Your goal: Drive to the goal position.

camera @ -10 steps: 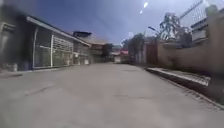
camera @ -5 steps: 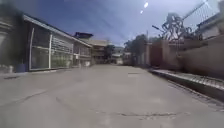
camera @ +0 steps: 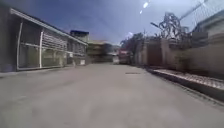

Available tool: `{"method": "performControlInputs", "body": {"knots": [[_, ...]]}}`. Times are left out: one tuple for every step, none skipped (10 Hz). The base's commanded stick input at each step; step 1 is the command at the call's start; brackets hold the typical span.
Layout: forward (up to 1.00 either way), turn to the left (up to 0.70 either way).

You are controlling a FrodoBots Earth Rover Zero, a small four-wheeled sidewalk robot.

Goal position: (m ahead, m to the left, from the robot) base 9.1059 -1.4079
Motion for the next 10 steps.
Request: {"method": "performControlInputs", "body": {"knots": [[1.00,0.00],[1.00,0.00],[1.00,0.00],[1.00,0.00],[1.00,0.00],[1.00,0.00],[1.00,0.00],[1.00,0.00],[1.00,0.00],[1.00,0.00]]}}
